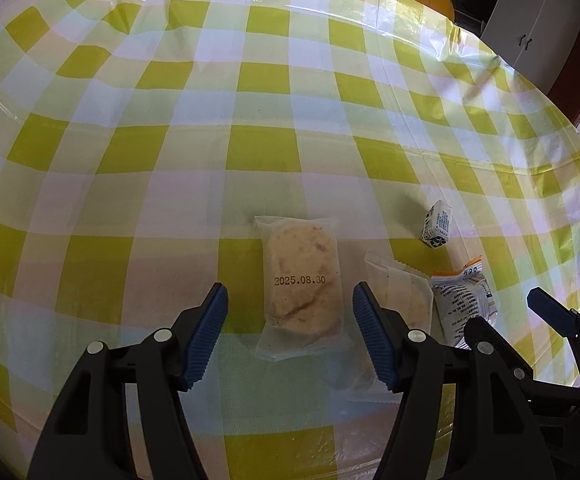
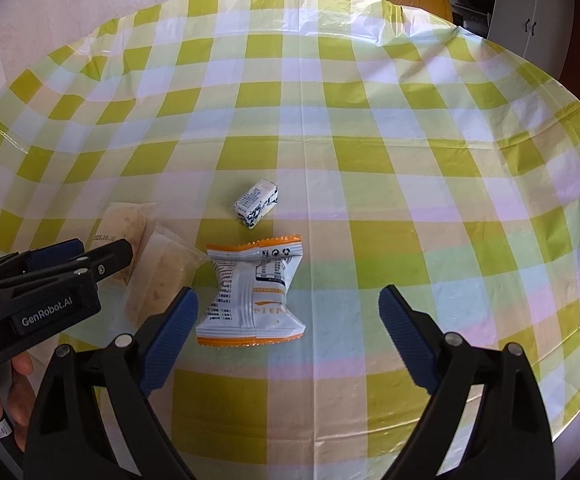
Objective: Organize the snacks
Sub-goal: 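Grasp a clear bread packet with the left tool while the right tool grasps the white-orange packet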
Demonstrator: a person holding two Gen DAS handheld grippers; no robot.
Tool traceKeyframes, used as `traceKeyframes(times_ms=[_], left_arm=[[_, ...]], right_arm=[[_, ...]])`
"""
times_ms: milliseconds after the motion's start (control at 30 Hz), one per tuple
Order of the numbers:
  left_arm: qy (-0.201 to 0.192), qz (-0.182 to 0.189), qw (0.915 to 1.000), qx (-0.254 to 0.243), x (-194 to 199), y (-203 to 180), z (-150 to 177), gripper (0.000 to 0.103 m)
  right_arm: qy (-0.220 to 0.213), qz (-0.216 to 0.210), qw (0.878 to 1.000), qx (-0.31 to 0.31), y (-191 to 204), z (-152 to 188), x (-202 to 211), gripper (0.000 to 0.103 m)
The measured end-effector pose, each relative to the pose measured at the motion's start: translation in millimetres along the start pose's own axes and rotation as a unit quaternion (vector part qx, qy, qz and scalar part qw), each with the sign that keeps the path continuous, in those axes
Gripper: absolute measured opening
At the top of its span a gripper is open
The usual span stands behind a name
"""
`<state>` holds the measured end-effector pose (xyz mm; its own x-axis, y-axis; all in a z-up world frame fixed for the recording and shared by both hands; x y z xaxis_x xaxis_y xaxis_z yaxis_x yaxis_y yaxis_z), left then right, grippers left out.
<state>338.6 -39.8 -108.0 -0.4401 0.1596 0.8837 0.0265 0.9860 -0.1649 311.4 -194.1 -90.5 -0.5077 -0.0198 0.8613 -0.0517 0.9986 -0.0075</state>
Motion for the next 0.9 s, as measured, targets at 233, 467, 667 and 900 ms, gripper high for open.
traceKeyframes(times_ms=[233,467,667,900], left_arm=[[-0.004,-0.032,0.9992,-0.025,-4,-4,-2,0.059],[-0.012,-0.069,0.9963,-0.050,-3,-2,0,0.046],[-0.018,-0.070,0.9958,-0.056,-2,-6,1,0.035],[-0.025,-0.063,0.9974,-0.024,5,6,3,0.034]], right_arm=[[0.007,-0.003,1.000,-0.001,-1,-2,-9,0.086],[0.032,-0.004,0.999,0.009,4,5,-25,0.060],[0.027,-0.002,1.000,0.012,4,3,-25,0.056],[0.018,-0.006,1.000,0.001,0,5,-22,0.053]])
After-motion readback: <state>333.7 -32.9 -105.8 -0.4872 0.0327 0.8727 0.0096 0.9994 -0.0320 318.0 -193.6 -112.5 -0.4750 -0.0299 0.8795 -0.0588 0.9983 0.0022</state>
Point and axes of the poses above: each gripper's, at about its wrist camera, not at the fingertips, and x roughly against the way its jaws point, y to its left, z to its underside, the point moved 10 cm from there along -x, roughly the way its jaws point, and after that the axes turned 5 degrees about y, right-handed, at the moved point
